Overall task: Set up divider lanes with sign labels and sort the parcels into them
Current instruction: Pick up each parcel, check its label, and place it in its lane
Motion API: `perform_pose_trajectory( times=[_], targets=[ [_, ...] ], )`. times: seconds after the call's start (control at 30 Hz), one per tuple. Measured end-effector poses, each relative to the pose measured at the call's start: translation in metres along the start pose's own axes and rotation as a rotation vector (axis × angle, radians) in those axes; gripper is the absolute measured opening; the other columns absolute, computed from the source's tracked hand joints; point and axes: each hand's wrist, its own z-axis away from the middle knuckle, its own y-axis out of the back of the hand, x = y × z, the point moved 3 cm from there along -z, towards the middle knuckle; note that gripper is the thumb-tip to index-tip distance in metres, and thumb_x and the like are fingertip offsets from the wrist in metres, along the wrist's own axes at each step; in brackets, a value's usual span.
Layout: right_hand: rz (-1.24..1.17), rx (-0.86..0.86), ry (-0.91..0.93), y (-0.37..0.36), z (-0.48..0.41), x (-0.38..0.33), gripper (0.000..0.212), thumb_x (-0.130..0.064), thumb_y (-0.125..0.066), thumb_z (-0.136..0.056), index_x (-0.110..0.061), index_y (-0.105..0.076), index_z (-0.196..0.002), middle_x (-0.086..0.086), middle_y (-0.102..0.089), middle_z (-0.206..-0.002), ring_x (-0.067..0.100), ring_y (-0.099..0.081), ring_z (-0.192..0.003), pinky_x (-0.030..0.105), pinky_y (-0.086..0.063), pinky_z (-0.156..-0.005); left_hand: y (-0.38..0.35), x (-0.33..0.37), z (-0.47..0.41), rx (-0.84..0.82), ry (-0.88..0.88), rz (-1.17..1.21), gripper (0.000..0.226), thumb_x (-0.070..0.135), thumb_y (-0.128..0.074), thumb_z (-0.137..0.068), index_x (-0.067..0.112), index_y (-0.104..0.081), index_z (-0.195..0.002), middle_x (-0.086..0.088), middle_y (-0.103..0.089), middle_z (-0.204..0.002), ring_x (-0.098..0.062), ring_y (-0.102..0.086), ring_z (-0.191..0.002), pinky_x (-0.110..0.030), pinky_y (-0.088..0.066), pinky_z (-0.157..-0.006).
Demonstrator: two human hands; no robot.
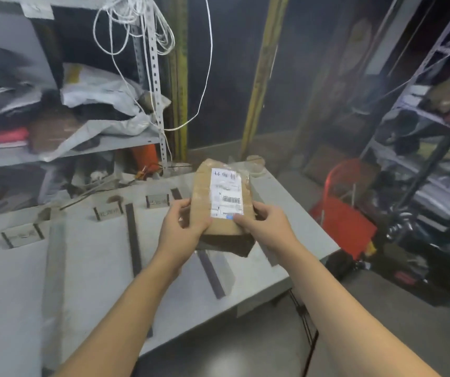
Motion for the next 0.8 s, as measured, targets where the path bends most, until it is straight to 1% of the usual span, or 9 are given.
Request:
perform_pose_trajectory(
  times=[0.1, 0.17, 0.2, 0.33, 0.43, 0.53, 0.63, 0.7, 0.8],
  targets=[
    [0.018, -0.065, -0.029, 0.033, -0.043, 0.023, 0.043, -0.028, -0.078, -0.080, -0.021, -0.070, -0.122, -0.011, -0.075, -0.107, 0.008, -0.071, -0.097, 0.025, -0.058, -0.079, -0.040, -0.017, -0.027, 0.005, 0.040, -0.016, 0.044, 0.016, -0.074, -0.086, 0.027, -0.053, -0.123, 0.009, -0.061, -0.119, -0.012, -0.060, -0.110, -0.032, -0.058, -0.084],
    [0.019, -0.112, -0.034, 0.049, -0.075, 0.039, 0.042, -0.027, -0.079, -0.081, -0.021, -0.070, -0.122, -0.010, -0.075, -0.108, 0.009, -0.071, -0.098, 0.026, -0.058, -0.081, -0.063, -0.031, -0.046, 0.025, 0.078, -0.021, 0.050, 0.015, -0.077, -0.084, 0.025, -0.051, -0.126, 0.004, -0.061, -0.125, -0.014, -0.059, -0.115, -0.039, -0.056, -0.093],
    [0.014, -0.141, -0.039, 0.056, -0.091, 0.047, 0.041, -0.025, -0.078, -0.081, -0.021, -0.071, -0.121, -0.009, -0.075, -0.108, 0.009, -0.071, -0.099, 0.028, -0.058, -0.083, -0.073, -0.038, -0.055, 0.041, 0.099, -0.019, 0.052, 0.016, -0.078, -0.083, 0.025, -0.051, -0.126, 0.002, -0.061, -0.128, -0.015, -0.059, -0.116, -0.041, -0.056, -0.095],
    [-0.005, -0.251, -0.049, 0.069, -0.153, 0.074, 0.039, -0.022, -0.080, -0.080, -0.020, -0.072, -0.119, -0.009, -0.075, -0.106, 0.010, -0.071, -0.099, 0.031, -0.058, -0.087, -0.107, -0.057, -0.084, 0.126, 0.152, 0.004, 0.053, 0.011, -0.079, -0.081, 0.022, -0.052, -0.125, 0.001, -0.064, -0.126, -0.015, -0.063, -0.113, -0.039, -0.057, -0.091],
    [-0.016, -0.328, -0.044, 0.068, -0.189, 0.088, 0.038, -0.016, -0.081, -0.081, -0.017, -0.072, -0.118, -0.007, -0.076, -0.105, 0.010, -0.072, -0.097, 0.028, -0.059, -0.083, -0.120, -0.069, -0.104, 0.186, 0.197, 0.000, 0.055, 0.005, -0.080, -0.078, 0.021, -0.052, -0.122, 0.000, -0.068, -0.120, -0.015, -0.066, -0.108, -0.036, -0.059, -0.087],
    [0.016, -0.396, -0.051, 0.055, -0.213, 0.100, 0.039, -0.018, -0.080, -0.082, -0.018, -0.070, -0.120, -0.007, -0.075, -0.108, 0.011, -0.071, -0.097, 0.029, -0.059, -0.081, -0.124, -0.081, -0.118, 0.239, 0.226, -0.038, 0.056, 0.004, -0.081, -0.075, 0.024, -0.053, -0.119, 0.000, -0.070, -0.119, -0.014, -0.068, -0.107, -0.037, -0.059, -0.087],
    [0.052, -0.425, -0.068, 0.041, -0.227, 0.109, 0.036, -0.015, -0.077, -0.084, -0.019, -0.069, -0.119, -0.005, -0.074, -0.112, 0.013, -0.070, -0.099, 0.035, -0.058, -0.089, -0.124, -0.089, -0.127, 0.299, 0.240, -0.080, 0.054, 0.003, -0.081, -0.075, 0.026, -0.053, -0.115, 0.005, -0.070, -0.117, -0.011, -0.067, -0.107, -0.036, -0.058, -0.089],
    [0.108, -0.426, -0.073, 0.035, -0.236, 0.113, 0.037, -0.014, -0.075, -0.084, -0.022, -0.068, -0.119, -0.006, -0.073, -0.113, 0.012, -0.069, -0.100, 0.036, -0.056, -0.092, -0.127, -0.098, -0.133, 0.316, 0.266, -0.093, 0.054, 0.003, -0.081, -0.074, 0.026, -0.053, -0.115, 0.009, -0.070, -0.115, -0.007, -0.066, -0.108, -0.032, -0.058, -0.088],
    [0.304, -0.383, -0.005, 0.026, -0.252, 0.117, 0.049, -0.026, -0.076, -0.082, -0.027, -0.063, -0.129, -0.009, -0.070, -0.120, 0.015, -0.065, -0.109, 0.037, -0.054, -0.092, -0.128, -0.110, -0.147, 0.326, 0.274, -0.099, 0.054, 0.003, -0.083, -0.073, 0.023, -0.055, -0.115, 0.007, -0.071, -0.115, -0.005, -0.066, -0.106, -0.025, -0.057, -0.082]
  ],
)
